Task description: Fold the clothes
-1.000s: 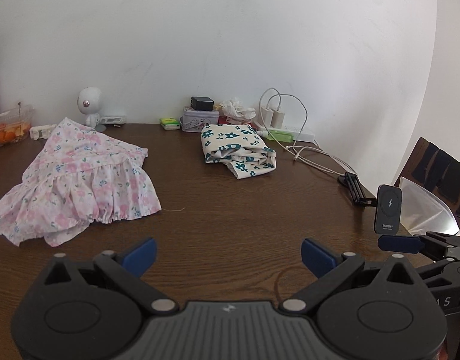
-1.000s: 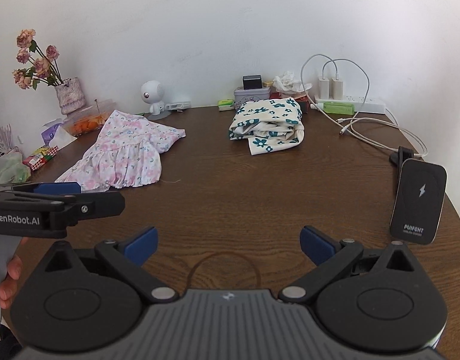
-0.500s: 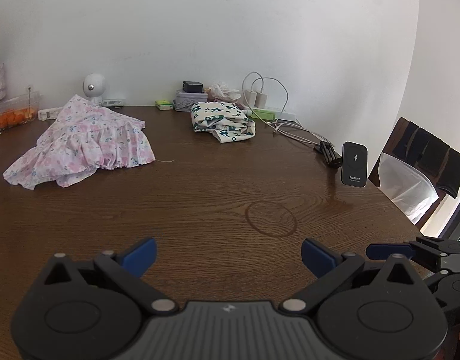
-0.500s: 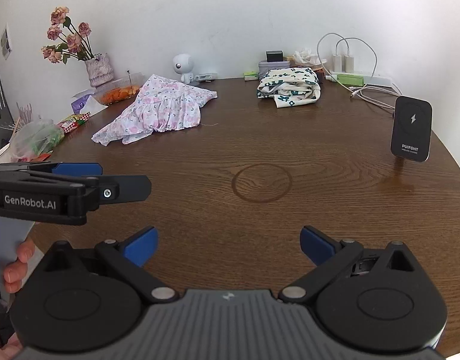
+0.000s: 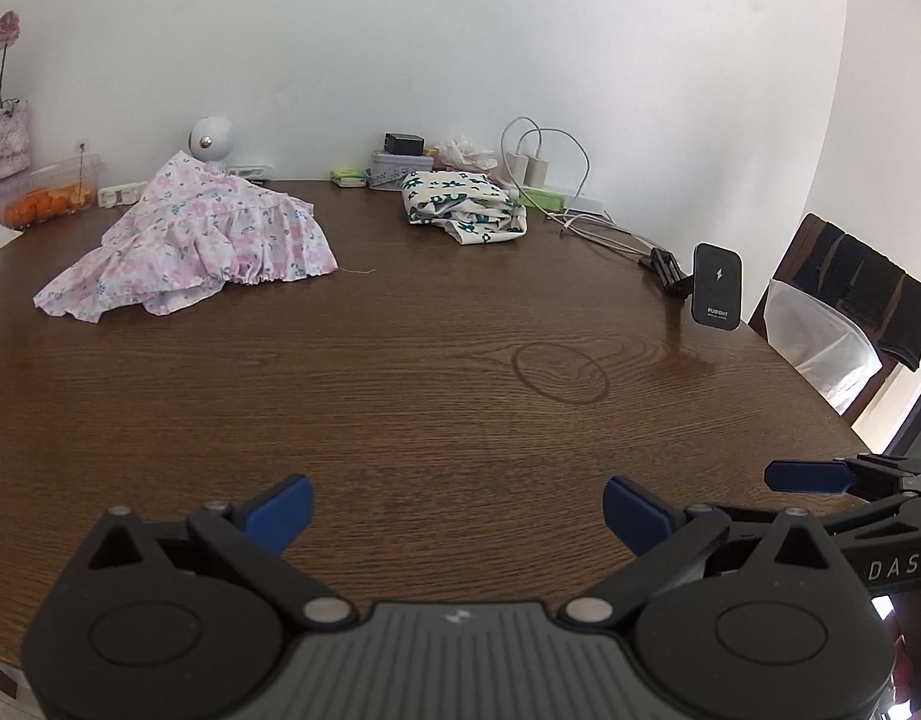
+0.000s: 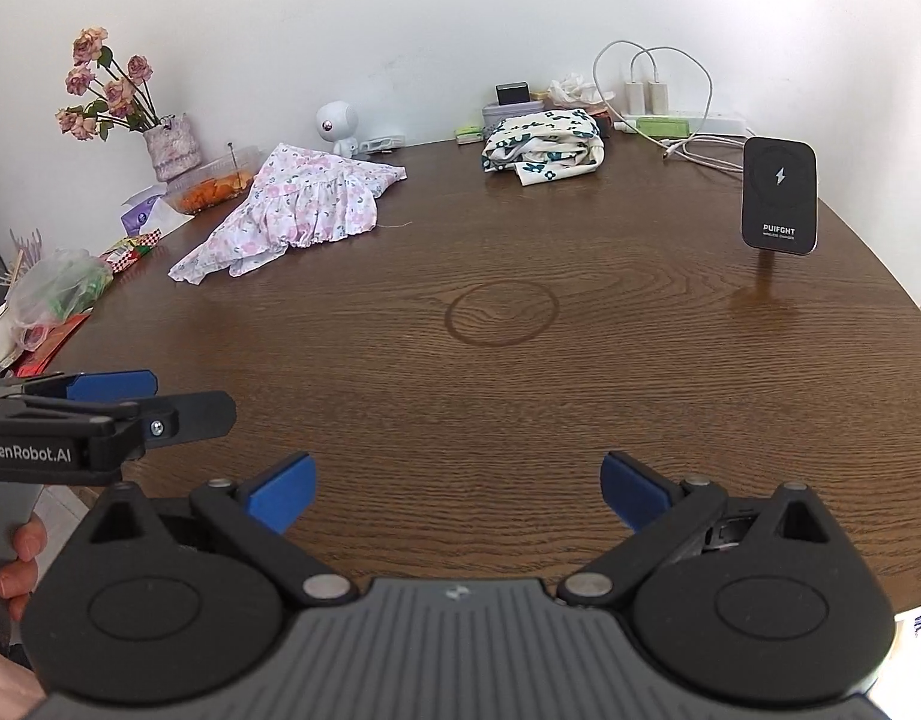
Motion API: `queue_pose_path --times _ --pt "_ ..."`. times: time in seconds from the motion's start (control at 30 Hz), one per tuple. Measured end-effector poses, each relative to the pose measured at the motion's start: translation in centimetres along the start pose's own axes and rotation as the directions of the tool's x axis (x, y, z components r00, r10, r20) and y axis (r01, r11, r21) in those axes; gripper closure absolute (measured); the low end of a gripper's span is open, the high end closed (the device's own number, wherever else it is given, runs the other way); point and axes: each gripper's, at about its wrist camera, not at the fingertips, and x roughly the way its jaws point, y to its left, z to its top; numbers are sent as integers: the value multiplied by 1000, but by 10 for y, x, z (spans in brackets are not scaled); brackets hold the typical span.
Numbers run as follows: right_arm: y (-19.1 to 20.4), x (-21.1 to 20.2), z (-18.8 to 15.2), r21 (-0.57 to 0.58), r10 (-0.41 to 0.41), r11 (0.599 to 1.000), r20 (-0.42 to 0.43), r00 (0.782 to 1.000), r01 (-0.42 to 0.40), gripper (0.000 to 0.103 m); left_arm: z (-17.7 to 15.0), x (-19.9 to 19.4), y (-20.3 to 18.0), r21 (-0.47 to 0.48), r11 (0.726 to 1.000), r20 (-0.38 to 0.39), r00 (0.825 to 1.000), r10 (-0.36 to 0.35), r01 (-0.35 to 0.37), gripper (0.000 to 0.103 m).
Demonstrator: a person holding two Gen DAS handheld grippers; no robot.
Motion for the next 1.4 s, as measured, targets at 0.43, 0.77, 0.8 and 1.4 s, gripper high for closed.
queue_pose_path --times 0.43,0.77,0.8,1.4 --pt "-5 9 2 22 -1 1000 -18 1000 1 0 -2 16 -2 -1 1000 -51 998 -25 25 0" --pt "-8 11 1 35 -1 999 -21 1000 1 0 -1 19 -8 7 999 -63 997 -32 32 0" --pt "-8 11 1 36 -1 999 -21 1000 1 0 -1 20 -8 7 999 -64 997 -32 32 0" --pt "-8 11 -2 46 8 999 -25 1000 -7 0 -1 19 -6 -5 999 -62 997 -35 35 0"
